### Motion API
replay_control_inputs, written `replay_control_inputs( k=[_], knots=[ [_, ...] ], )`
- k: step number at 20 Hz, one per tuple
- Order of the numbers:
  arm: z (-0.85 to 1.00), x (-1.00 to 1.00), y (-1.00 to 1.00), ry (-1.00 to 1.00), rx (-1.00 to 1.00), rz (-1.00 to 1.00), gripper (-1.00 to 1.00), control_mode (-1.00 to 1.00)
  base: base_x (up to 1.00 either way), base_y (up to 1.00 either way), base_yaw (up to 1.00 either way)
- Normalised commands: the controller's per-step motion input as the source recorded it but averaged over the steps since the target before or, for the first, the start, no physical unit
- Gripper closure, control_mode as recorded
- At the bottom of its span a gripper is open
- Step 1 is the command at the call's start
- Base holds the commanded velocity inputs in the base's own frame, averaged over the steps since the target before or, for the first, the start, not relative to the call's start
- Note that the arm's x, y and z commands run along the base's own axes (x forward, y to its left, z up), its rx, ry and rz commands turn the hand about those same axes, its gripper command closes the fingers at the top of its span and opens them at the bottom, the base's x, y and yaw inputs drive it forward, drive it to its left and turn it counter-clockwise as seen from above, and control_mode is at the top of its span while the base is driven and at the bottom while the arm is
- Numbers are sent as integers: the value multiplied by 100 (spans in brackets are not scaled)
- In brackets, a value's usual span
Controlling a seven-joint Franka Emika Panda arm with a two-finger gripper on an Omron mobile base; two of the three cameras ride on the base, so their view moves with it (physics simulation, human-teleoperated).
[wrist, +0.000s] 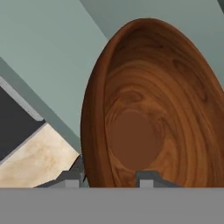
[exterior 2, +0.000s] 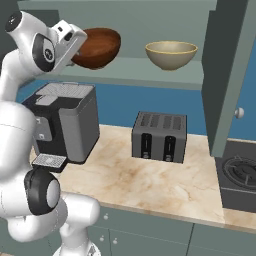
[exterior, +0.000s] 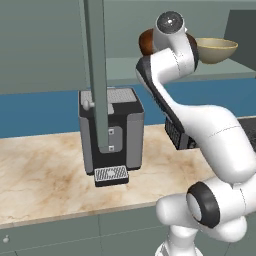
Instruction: Move the bowls from the cabinet to the plates on the dining table.
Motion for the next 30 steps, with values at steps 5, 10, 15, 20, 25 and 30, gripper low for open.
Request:
replay_control_inputs(
  k=[5, 10, 15, 20, 25, 30],
  knots=[
    [0, -75, 0, 0, 0, 0, 100, -100, 0, 0, 0],
    [-1, -64, -7, 0, 1, 2, 100, -100, 0, 0, 0],
    [0, -55, -6, 0, 2, 3, 100, -100, 0, 0, 0],
    [0, -51, -1, 3, 1, 3, 100, -100, 0, 0, 0],
    [0, -48, 0, 5, 0, 3, 100, -100, 0, 0, 0],
    [0, -40, -6, 3, 0, 2, 100, -100, 0, 0, 0]
  ],
)
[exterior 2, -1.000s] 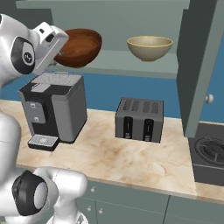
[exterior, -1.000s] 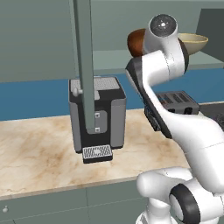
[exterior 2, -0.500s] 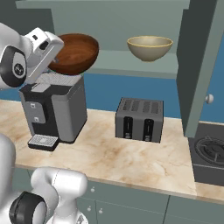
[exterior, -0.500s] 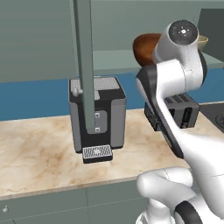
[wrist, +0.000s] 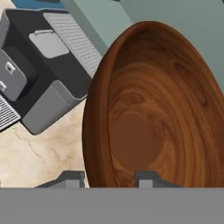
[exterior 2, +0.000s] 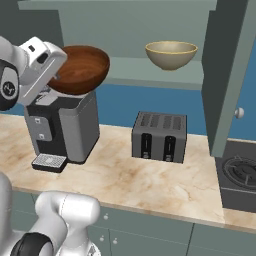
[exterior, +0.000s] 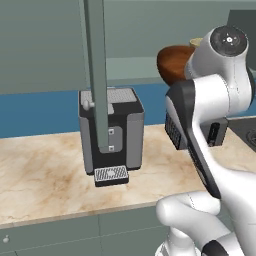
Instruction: Move the bowls from the cabinet to the plates on the dining table.
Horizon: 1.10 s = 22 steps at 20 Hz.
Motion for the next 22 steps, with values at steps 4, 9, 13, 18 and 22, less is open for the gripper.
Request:
replay_control_inputs(
  k=[4, 9, 13, 18, 22],
  knots=[
    [0, -36, -16, 3, 0, 0, 100, -100, 0, 0, 0],
    [-1, -30, -21, 2, -1, 0, 100, -100, 0, 0, 0],
    [-6, -23, -22, 0, -2, 0, 100, -100, 0, 0, 0],
    [-13, -18, -19, 0, -4, 0, 100, -100, 0, 0, 0],
    [-4, -14, -7, 1, -1, 0, 100, -100, 0, 0, 0]
  ],
)
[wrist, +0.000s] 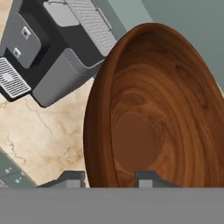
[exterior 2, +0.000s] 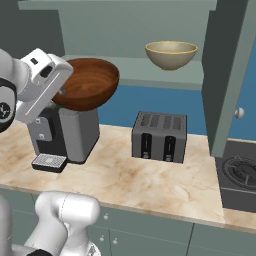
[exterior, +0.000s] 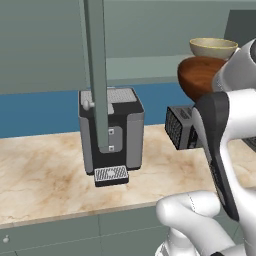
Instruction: Move the bowls from the cabinet to the plates on the dining table.
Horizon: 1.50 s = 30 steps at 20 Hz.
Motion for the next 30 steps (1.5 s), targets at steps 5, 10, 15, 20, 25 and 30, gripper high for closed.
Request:
replay_control_inputs(
  k=[5, 10, 15, 20, 25, 30],
  knots=[
    [0, -11, -7, 2, 0, 0, 100, -100, 0, 0, 0],
    [0, -7, -3, 3, 0, 0, 100, -100, 0, 0, 0],
    [0, -7, 0, 2, 0, 0, 100, -100, 0, 0, 0],
    [0, -8, 0, 2, 0, 0, 100, -100, 0, 0, 0],
    [-1, -10, 0, 3, 0, 0, 100, -100, 0, 0, 0],
    [-1, -5, 0, 1, 0, 0, 100, 100, -9, 0, 0]
  ],
)
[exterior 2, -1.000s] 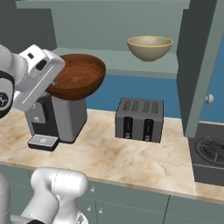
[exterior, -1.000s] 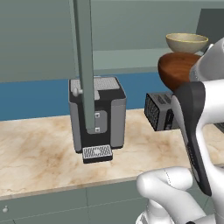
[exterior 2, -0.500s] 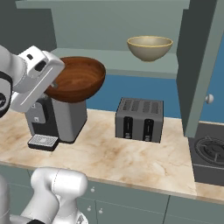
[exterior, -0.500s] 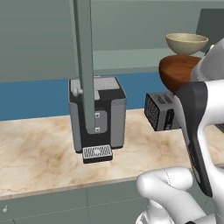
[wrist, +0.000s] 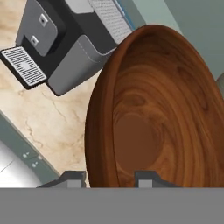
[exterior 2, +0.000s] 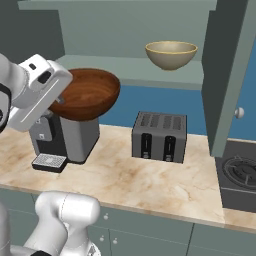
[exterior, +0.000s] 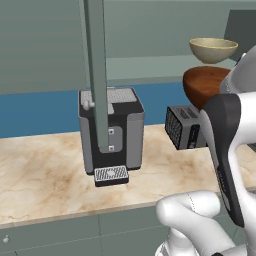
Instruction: Move the bowls from the cabinet to the plates on the dining table.
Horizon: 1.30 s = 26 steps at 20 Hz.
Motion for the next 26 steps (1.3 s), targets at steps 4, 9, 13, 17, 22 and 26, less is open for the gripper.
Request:
replay_control_inputs(
  k=[4, 9, 13, 17, 22, 26],
  knots=[
    [0, 0, 0, 0, 0, 0, 100, 100, -22, 0, 0],
    [0, 0, 0, 0, 0, 0, 100, 100, -39, 0, 0],
    [0, 0, 0, 0, 0, 0, 100, 100, -55, 0, 0],
    [0, 0, 0, 0, 0, 0, 100, 100, -53, 0, 0],
    [0, 0, 0, 0, 0, 0, 100, 100, -46, 5, 1],
    [0, 0, 0, 0, 0, 0, 100, 100, -42, 19, 10]
  ],
)
